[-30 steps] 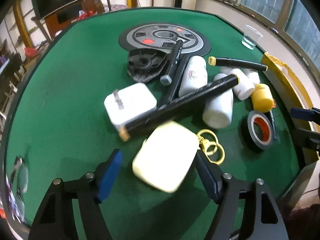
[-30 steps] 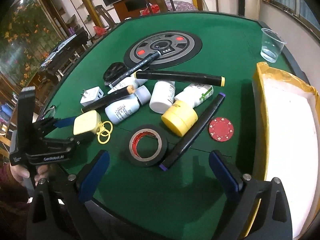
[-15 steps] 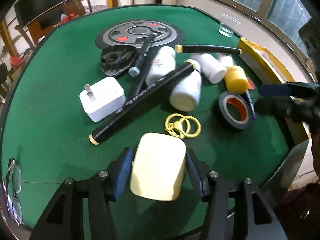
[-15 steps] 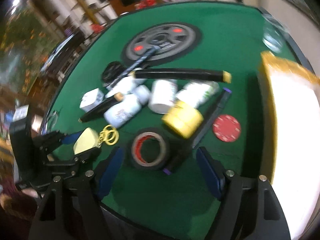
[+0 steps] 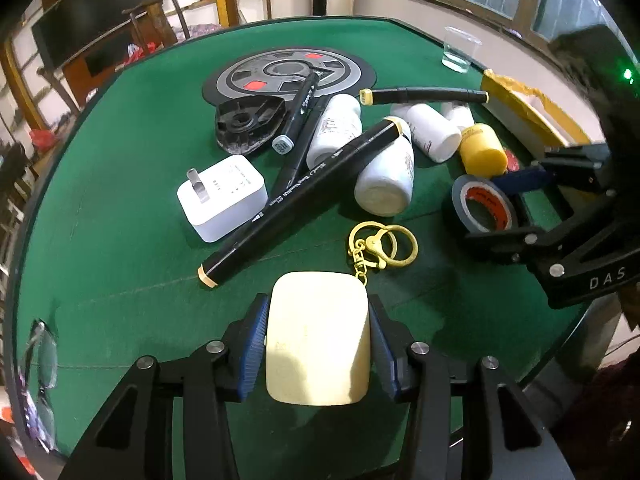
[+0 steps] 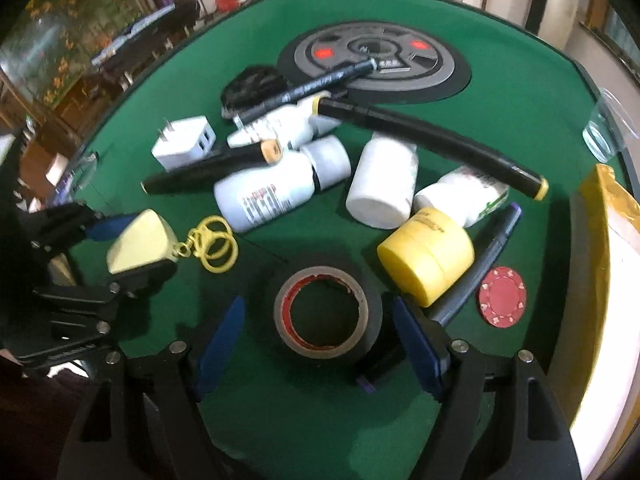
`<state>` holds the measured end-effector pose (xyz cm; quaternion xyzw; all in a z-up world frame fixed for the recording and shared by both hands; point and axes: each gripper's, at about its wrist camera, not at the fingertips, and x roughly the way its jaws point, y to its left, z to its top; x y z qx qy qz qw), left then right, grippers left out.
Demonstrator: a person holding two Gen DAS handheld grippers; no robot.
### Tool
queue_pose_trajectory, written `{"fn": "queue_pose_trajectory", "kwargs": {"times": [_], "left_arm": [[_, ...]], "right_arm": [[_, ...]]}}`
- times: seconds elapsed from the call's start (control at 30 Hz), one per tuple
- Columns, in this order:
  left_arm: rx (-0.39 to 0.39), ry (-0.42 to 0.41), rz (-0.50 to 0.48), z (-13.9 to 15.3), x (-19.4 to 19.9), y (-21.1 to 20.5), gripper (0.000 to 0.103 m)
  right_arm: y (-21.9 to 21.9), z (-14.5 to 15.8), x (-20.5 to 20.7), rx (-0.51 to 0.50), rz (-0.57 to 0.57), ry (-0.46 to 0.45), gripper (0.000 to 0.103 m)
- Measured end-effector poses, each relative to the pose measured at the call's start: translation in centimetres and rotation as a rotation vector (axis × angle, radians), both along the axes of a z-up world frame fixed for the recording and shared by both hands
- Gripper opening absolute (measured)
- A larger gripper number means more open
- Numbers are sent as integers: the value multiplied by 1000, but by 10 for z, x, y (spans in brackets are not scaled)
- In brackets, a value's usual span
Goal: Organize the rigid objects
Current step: 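Carry the cream case toward the white tray while the right gripper grasps the black tape roll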
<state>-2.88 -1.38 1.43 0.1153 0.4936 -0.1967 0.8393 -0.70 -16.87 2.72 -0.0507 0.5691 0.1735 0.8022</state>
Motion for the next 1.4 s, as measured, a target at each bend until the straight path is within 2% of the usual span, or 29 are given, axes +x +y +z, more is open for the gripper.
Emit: {"fn": "queue_pose_trajectory", "kwargs": {"times": [0.13, 0.27, 0.4, 0.6, 0.73, 1.07, 1.4], "left_arm": [[-9, -7, 12, 0, 0, 0, 50], [-34, -6, 34, 1, -2, 5, 49], [-103, 13, 63, 8, -1, 13, 49], [-127, -6, 92, 26, -6, 13, 49], [-111, -41, 102, 40, -14, 1, 49], [-120, -105, 80, 82, -33, -63, 49], [-151, -162, -12, 122, -34, -141, 49]], "right_arm": [[8, -3, -3, -76, 31, -30, 62], [3, -2, -9, 2, -1, -8, 62], [-1, 9, -18, 60, -16, -14, 62], [-8, 26, -23, 94, -33, -45, 62], [-17, 35, -25, 125, -28, -63, 62], [-81, 71, -48, 202, -48, -141, 62], [-177, 88, -63, 223, -195, -205, 62]]}}
